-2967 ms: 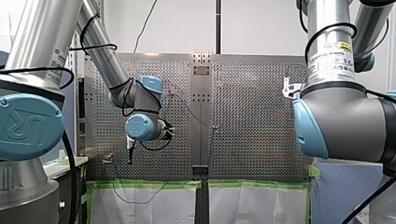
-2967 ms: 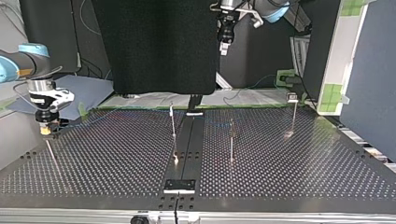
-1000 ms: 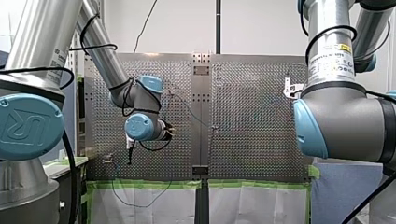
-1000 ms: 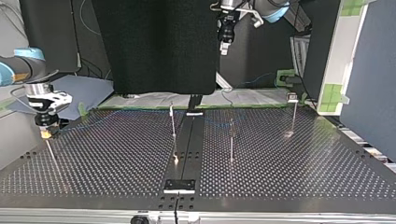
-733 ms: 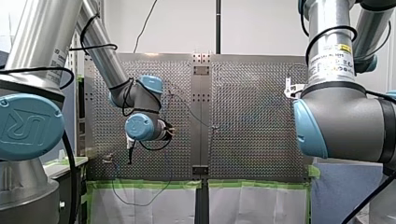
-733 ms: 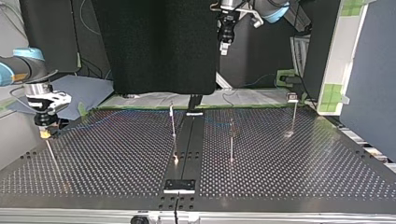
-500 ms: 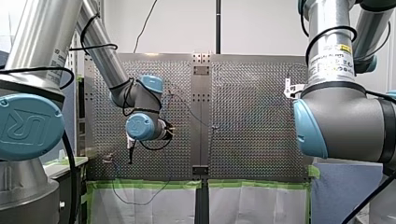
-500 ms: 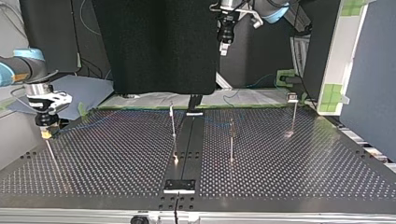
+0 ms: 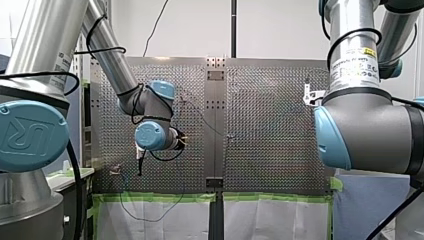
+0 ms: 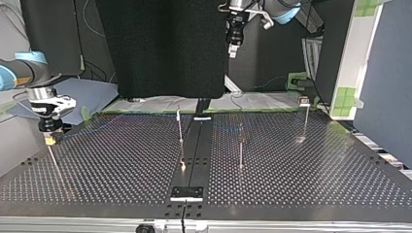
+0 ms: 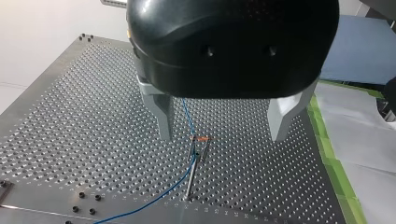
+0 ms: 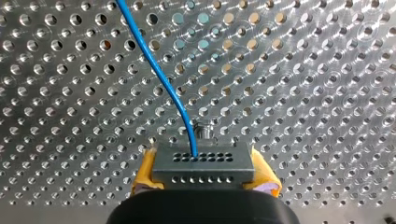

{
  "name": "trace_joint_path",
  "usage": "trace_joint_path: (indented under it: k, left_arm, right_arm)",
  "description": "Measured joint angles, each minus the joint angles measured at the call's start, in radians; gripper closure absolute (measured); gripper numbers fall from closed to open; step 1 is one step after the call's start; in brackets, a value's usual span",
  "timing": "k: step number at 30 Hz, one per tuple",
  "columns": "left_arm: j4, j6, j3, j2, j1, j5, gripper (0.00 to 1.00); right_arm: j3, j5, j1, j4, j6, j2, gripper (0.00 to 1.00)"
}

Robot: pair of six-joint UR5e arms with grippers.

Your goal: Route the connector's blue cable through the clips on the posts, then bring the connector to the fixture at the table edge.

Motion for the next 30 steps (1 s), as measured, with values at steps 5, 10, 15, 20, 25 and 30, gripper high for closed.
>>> trace_joint_path:
  k: [5,10,15,20,25,30]
  left_arm:
    - [0.000,0.000,0.000,0.000,0.000,0.000,0.00]
    - [0.000,0.000,0.000,0.001,0.000,0.000,0.00]
    - [0.000,0.000,0.000,0.000,0.000,0.000,0.00]
    - [0.001,0.000,0.000,0.000,0.000,0.000,0.00]
    - [0.000,0.000,0.000,0.000,0.000,0.000,0.00]
    - [0.002,0.000,0.000,0.000,0.000,0.000,0.00]
  right_arm:
    - [-0.001,-0.001,0.000,0.000,0.002,0.000,1.00]
    - [-0.001,0.000,-0.001,0.011,0.005,-0.001,1.00]
    - [-0.002,0.005,-0.005,0.048,0.011,-0.005,1.00]
    - [-0.001,0.005,-0.005,0.048,0.011,-0.004,1.00]
    - [-0.001,0.005,-0.005,0.048,0.011,-0.004,1.00]
    - [-0.001,0.006,-0.005,0.048,0.011,-0.004,1.00]
